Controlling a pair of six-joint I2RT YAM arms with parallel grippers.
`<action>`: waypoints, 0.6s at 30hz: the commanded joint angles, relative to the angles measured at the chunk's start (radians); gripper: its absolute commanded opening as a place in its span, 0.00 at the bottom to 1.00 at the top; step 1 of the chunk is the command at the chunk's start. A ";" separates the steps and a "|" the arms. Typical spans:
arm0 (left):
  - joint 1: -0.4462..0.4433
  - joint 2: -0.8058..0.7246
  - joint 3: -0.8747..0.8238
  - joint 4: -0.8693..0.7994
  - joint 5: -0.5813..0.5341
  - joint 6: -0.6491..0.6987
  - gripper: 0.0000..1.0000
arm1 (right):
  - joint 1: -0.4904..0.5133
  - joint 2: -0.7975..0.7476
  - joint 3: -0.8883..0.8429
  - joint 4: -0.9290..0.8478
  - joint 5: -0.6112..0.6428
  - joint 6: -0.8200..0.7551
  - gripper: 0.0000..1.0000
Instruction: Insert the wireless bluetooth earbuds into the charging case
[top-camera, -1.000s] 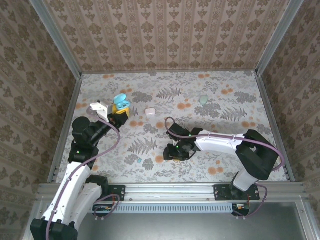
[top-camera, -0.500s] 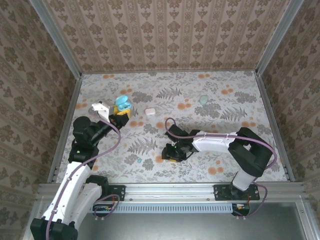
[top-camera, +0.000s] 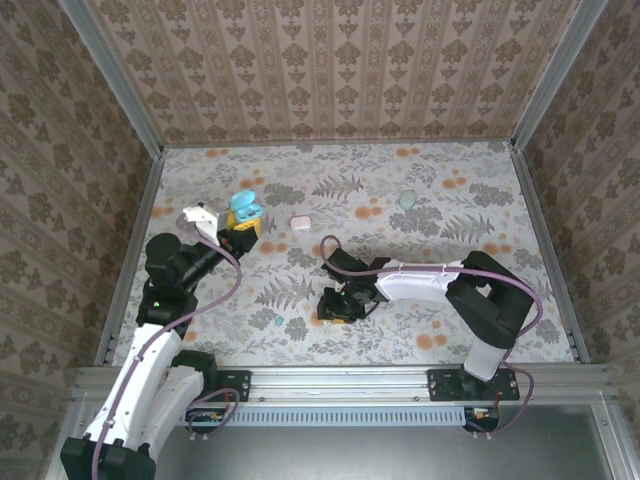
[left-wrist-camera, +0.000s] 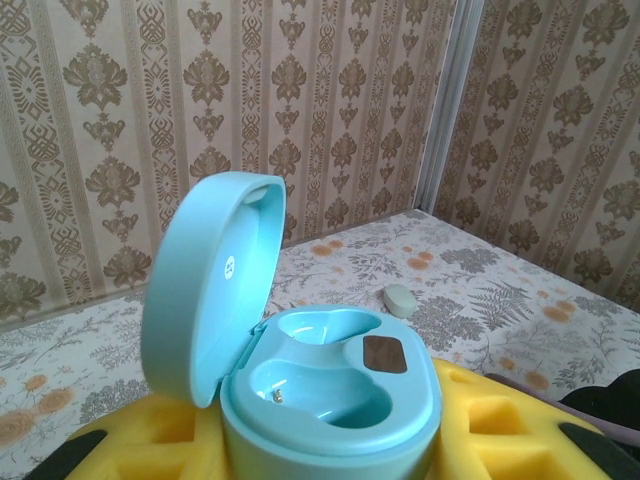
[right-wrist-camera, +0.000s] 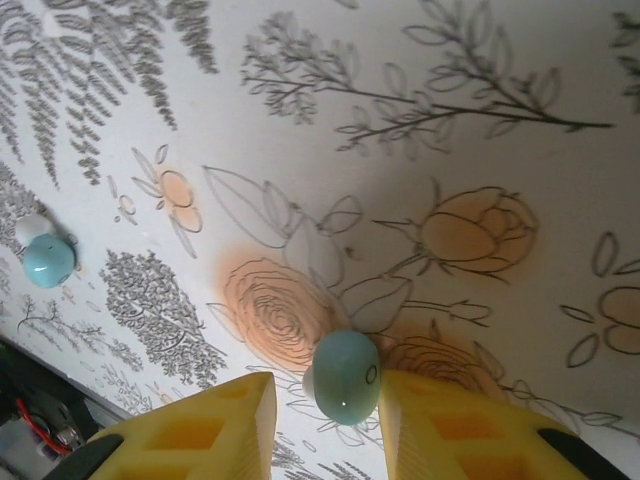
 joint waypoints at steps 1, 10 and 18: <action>0.004 -0.002 0.010 0.040 0.009 -0.010 0.36 | 0.005 0.014 0.034 -0.027 0.001 -0.026 0.35; 0.004 -0.007 0.015 0.016 -0.008 -0.016 0.36 | 0.013 0.048 0.086 -0.029 -0.016 -0.051 0.35; 0.006 -0.004 0.024 0.003 -0.020 -0.010 0.36 | 0.013 0.059 0.116 -0.044 -0.014 -0.072 0.35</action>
